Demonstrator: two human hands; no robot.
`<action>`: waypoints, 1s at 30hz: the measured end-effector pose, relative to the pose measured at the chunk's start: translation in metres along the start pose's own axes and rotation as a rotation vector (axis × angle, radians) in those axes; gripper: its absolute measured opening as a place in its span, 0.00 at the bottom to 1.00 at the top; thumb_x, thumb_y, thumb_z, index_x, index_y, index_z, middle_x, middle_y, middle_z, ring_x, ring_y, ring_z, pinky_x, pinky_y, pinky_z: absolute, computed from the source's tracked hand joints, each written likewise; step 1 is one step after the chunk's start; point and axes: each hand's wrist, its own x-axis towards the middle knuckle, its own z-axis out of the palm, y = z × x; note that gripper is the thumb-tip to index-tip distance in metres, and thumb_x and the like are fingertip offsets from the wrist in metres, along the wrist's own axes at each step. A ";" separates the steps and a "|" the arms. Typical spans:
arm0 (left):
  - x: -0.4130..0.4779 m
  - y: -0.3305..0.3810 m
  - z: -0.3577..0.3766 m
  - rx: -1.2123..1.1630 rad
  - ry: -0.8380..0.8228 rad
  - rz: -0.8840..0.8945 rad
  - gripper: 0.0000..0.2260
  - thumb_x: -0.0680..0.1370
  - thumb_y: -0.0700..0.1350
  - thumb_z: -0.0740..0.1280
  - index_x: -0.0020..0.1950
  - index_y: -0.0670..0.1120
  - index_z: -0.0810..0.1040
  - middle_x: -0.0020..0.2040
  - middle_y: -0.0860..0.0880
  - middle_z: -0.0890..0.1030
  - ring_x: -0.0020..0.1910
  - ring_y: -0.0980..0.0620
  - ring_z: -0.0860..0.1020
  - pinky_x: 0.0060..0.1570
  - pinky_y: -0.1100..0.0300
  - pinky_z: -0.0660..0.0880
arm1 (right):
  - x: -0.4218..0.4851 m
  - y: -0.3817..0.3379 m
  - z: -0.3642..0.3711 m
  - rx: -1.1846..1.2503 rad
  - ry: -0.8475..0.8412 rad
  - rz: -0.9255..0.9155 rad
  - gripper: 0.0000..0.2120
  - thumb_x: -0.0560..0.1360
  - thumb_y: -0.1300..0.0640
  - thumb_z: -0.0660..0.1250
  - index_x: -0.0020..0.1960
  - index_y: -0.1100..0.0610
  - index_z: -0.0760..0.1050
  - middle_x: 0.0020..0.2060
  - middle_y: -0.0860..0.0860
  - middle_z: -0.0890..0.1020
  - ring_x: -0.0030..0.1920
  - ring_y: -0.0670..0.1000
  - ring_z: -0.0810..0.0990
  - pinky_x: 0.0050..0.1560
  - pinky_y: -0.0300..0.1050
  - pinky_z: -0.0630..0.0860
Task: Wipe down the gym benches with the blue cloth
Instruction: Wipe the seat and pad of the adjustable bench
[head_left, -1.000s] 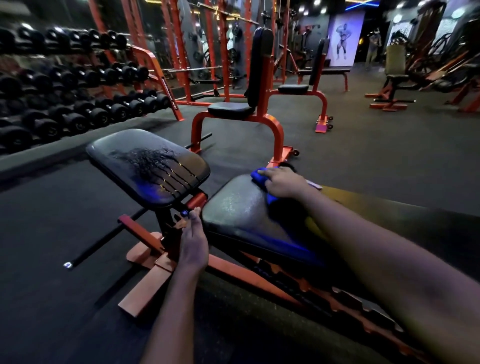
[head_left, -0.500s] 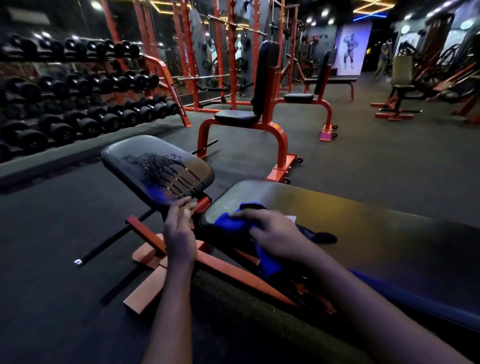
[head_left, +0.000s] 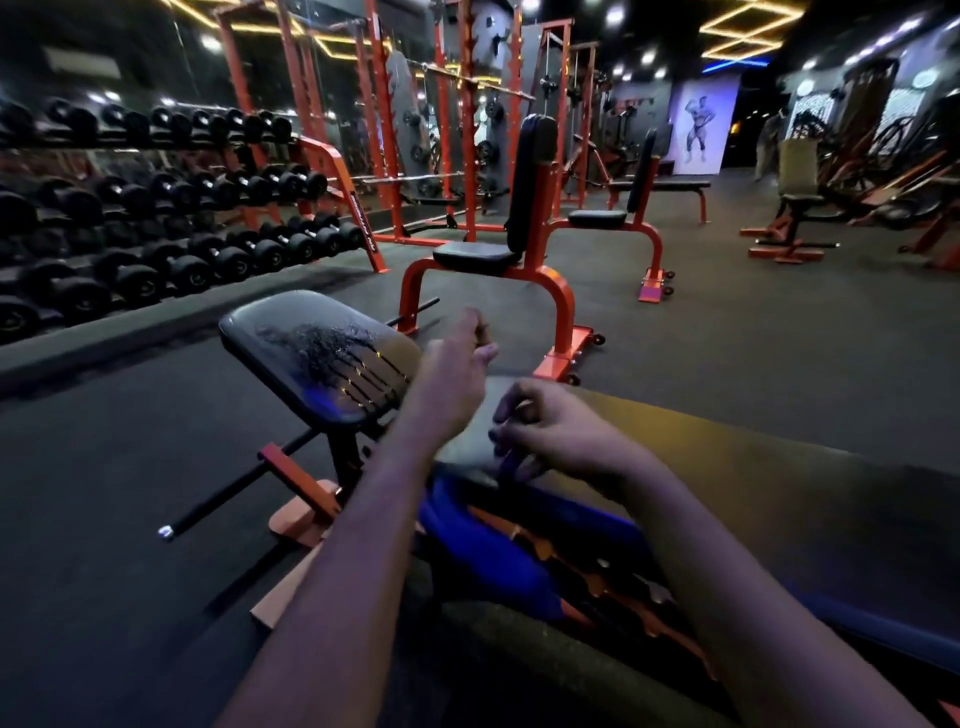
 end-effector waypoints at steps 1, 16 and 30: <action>-0.009 -0.004 0.014 -0.003 0.084 -0.025 0.02 0.81 0.41 0.63 0.52 0.44 0.69 0.36 0.47 0.77 0.33 0.50 0.76 0.32 0.59 0.68 | -0.002 0.007 0.014 -0.193 0.058 0.019 0.04 0.76 0.66 0.67 0.48 0.60 0.74 0.40 0.58 0.82 0.36 0.55 0.83 0.35 0.50 0.82; -0.146 -0.118 0.021 0.078 0.239 -0.326 0.01 0.80 0.42 0.64 0.50 0.47 0.75 0.40 0.49 0.81 0.40 0.47 0.80 0.39 0.56 0.72 | 0.016 0.068 0.126 -0.284 0.035 0.022 0.05 0.72 0.65 0.67 0.42 0.56 0.77 0.38 0.56 0.84 0.36 0.52 0.85 0.41 0.52 0.83; -0.342 -0.255 0.072 0.096 0.059 -1.078 0.02 0.81 0.44 0.64 0.50 0.46 0.74 0.50 0.44 0.80 0.50 0.47 0.77 0.45 0.59 0.68 | 0.091 0.232 0.269 -0.577 -0.538 0.137 0.07 0.74 0.58 0.72 0.47 0.52 0.74 0.51 0.55 0.82 0.48 0.51 0.79 0.46 0.41 0.73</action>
